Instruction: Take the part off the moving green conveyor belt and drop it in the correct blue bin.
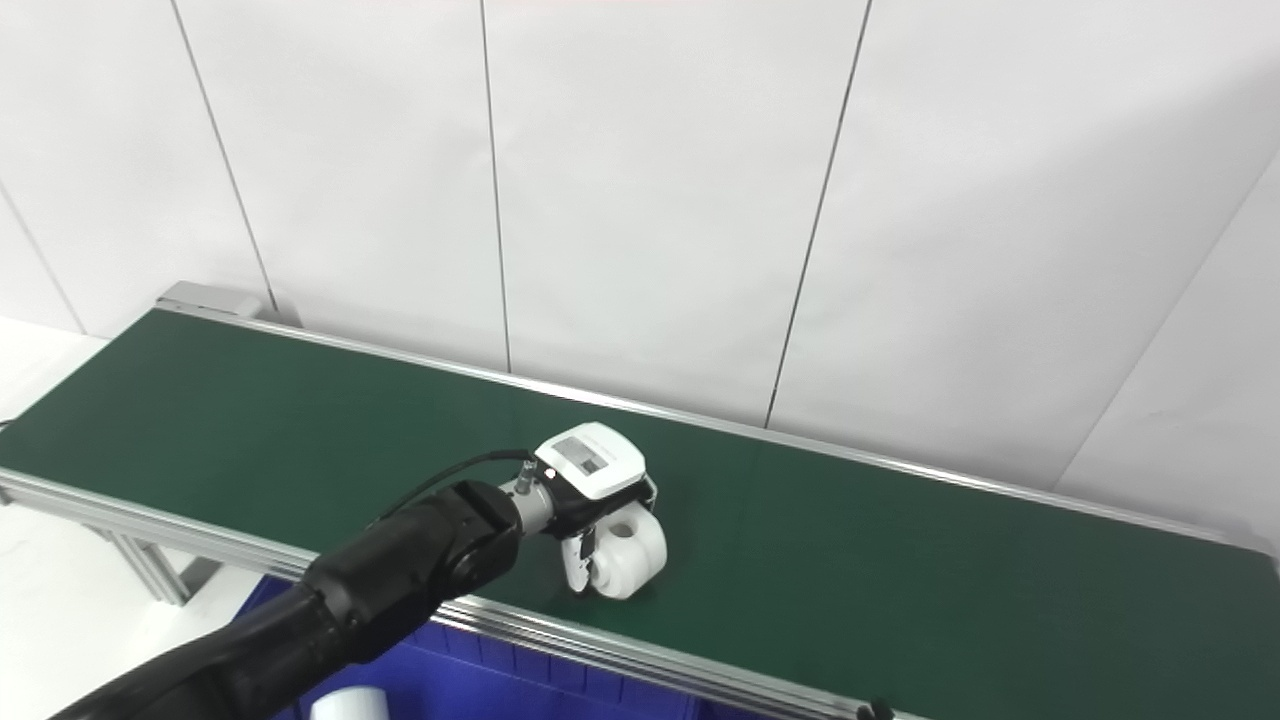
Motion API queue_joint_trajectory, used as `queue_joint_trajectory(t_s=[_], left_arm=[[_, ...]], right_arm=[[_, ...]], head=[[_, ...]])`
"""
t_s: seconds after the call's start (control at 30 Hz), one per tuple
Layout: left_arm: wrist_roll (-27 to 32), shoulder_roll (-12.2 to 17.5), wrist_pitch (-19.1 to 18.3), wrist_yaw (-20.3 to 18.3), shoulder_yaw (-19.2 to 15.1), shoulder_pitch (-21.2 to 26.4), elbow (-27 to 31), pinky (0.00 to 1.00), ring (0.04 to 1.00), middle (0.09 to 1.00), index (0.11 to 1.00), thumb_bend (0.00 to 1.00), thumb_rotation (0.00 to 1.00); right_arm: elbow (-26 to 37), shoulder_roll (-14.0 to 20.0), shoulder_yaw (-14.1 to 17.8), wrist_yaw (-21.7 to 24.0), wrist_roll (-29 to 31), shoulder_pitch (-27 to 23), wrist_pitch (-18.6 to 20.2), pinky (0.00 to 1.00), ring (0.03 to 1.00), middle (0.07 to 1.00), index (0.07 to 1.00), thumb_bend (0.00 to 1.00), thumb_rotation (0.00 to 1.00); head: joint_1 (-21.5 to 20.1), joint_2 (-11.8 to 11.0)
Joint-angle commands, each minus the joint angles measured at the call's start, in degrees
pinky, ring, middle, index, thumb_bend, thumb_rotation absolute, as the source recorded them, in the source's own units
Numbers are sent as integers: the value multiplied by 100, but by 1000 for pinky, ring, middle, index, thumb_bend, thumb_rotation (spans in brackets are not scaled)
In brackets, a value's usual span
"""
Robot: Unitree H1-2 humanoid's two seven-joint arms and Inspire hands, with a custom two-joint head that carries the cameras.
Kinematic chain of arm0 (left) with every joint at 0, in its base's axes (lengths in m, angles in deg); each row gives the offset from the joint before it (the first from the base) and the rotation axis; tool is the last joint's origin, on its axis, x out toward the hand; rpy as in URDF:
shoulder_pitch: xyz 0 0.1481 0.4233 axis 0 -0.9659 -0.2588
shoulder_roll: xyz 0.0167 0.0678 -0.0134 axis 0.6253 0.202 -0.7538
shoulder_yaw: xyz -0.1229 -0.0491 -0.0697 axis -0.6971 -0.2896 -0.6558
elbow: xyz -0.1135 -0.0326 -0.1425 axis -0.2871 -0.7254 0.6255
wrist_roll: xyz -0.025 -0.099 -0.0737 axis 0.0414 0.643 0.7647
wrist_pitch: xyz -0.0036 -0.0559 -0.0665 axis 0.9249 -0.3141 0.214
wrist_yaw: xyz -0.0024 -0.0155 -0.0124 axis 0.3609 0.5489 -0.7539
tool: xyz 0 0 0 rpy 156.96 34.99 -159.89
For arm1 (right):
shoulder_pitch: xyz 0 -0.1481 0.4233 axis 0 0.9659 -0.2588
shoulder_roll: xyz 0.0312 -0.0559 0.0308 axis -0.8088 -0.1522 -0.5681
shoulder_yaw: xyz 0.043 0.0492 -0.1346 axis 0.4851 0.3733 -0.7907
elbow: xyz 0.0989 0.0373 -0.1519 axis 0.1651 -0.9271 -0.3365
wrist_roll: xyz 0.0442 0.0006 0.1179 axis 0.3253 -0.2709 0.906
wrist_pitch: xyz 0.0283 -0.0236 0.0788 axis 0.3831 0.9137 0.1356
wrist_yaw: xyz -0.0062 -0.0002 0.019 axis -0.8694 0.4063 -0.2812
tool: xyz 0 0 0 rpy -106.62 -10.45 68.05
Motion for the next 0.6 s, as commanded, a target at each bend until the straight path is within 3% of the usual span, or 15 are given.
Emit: queue_joint_trajectory(t_s=[0.0, 0.2, 0.33, 0.57], left_arm=[[131, 198, 125, -98, -206, 148, 642, 516, 522, 504, 479, 521, 0], [216, 512, 105, -694, -479, -338, 1843, 554, 563, 541, 450, 517, 0], [133, 615, 46, -994, -610, -705, 2331, 496, 528, 529, 456, 518, 0], [-19, 672, -53, -1300, -822, -1429, 2749, 544, 552, 533, 460, 518, 0]], right_arm=[[277, 2, 17, 24, 60, -52, 74, 968, 965, 974, 1000, 903, 976], [717, 88, 78, 22, -1, -182, 456, 951, 963, 980, 1000, 862, 999], [908, 133, 128, 42, 26, -318, 738, 941, 958, 975, 1000, 853, 1000], [856, 188, 159, 94, 128, -535, 857, 933, 958, 977, 1000, 852, 1000]], head=[[1, -5], [296, 632], [451, 773], [579, 778]])
